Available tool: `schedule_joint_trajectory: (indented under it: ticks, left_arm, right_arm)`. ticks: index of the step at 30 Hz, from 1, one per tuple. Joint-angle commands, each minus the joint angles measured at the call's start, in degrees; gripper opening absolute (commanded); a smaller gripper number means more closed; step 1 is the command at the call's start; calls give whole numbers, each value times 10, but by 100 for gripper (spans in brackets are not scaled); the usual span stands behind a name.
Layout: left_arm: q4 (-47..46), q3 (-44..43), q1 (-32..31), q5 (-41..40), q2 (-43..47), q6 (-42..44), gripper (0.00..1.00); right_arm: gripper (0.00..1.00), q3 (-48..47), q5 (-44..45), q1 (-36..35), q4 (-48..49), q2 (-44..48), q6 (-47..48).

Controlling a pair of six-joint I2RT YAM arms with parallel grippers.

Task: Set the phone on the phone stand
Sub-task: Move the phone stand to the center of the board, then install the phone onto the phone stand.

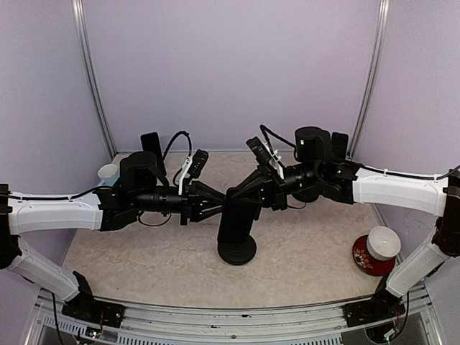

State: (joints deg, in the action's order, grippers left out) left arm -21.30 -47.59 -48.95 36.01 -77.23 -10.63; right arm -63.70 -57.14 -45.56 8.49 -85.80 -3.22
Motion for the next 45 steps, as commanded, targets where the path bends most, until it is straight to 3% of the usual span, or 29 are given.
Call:
schedule_joint_trajectory:
  ticks: [1,27,45]
  left_arm:
    - [-36,-11,-1,27,63,17,0]
    - [-14,12,15,-96,120,15,0]
    - [-23,-17,-29,-111,50,28,0]
  right_arm:
    - [0,11,68,33,-66,17,15]
    - [0,27,63,44,-72,20,8]
    - [0,-14,73,41,-54,-39,-72]
